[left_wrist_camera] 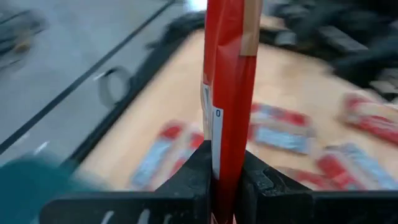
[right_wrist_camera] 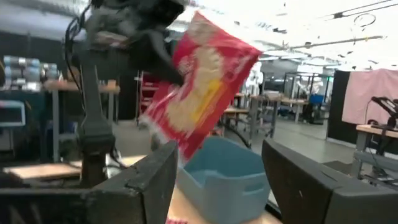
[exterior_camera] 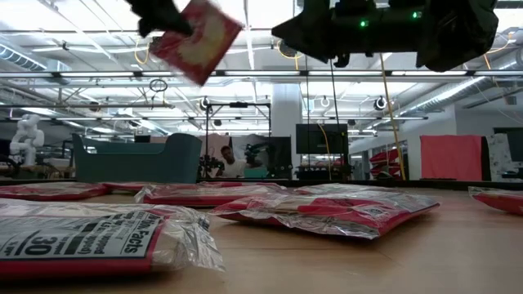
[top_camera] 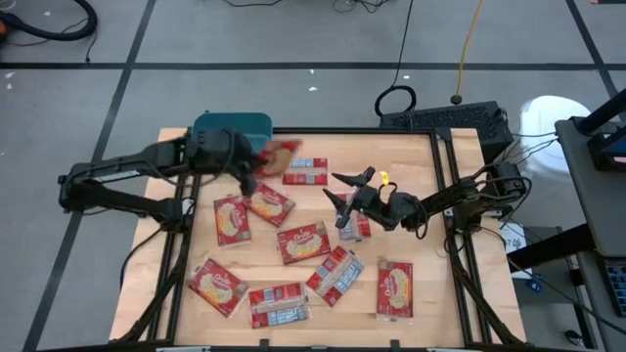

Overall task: Sort popcorn bags into baskets
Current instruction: Put the red popcorn bag into the blue bin

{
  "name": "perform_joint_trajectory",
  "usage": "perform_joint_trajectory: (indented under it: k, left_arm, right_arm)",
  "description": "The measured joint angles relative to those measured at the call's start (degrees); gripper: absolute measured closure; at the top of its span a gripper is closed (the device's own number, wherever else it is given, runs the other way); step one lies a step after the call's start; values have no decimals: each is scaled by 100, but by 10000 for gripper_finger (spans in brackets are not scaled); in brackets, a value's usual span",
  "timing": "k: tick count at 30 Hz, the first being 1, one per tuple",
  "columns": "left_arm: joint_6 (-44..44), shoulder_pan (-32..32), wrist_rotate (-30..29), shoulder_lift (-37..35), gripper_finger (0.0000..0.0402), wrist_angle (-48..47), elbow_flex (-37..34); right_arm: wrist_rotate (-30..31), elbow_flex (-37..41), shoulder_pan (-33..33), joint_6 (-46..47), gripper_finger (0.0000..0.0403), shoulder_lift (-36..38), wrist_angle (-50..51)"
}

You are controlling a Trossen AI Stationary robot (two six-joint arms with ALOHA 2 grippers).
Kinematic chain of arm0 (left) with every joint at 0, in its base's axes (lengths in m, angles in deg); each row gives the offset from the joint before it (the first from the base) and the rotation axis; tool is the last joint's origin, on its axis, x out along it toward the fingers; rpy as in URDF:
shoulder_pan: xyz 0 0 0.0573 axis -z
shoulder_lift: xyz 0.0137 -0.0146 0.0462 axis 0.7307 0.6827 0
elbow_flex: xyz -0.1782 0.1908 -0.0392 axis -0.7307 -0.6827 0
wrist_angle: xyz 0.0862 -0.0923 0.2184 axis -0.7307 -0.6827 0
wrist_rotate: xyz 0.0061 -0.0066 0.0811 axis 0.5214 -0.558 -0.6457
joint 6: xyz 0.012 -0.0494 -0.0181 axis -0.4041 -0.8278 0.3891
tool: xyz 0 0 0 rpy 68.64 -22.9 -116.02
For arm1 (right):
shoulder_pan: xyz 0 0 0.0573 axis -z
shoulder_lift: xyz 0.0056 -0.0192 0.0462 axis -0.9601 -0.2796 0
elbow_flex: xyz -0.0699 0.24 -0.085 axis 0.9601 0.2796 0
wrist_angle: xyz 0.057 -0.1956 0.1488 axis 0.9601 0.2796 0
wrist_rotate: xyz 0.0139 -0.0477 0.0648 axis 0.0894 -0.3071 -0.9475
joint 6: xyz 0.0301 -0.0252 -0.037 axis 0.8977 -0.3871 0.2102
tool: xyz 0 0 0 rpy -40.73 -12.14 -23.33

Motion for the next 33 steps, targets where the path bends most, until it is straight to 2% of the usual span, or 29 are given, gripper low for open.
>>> perform_joint_trajectory:
  k: [6,11,16,23,33]
  left_arm:
    - [-479,-1028,-295,-424,375,-850,0]
    - [-577,-2002,-411,-362,371,-1401,65]
    - [-575,-2854,-453,171,362,-2153,404]
    - [-410,-3677,-426,1141,359,-3094,952]
    - [-341,-4340,-368,2116,358,-3229,833]
  right_arm:
    - [-85,0,-2,223,178,0,530]
    - [-95,0,-2,450,178,0,781]
    - [-98,0,-2,457,178,-2,872]
    - [-101,0,-2,458,179,-2,910]
    - [-104,2,-2,748,179,-4,1337]
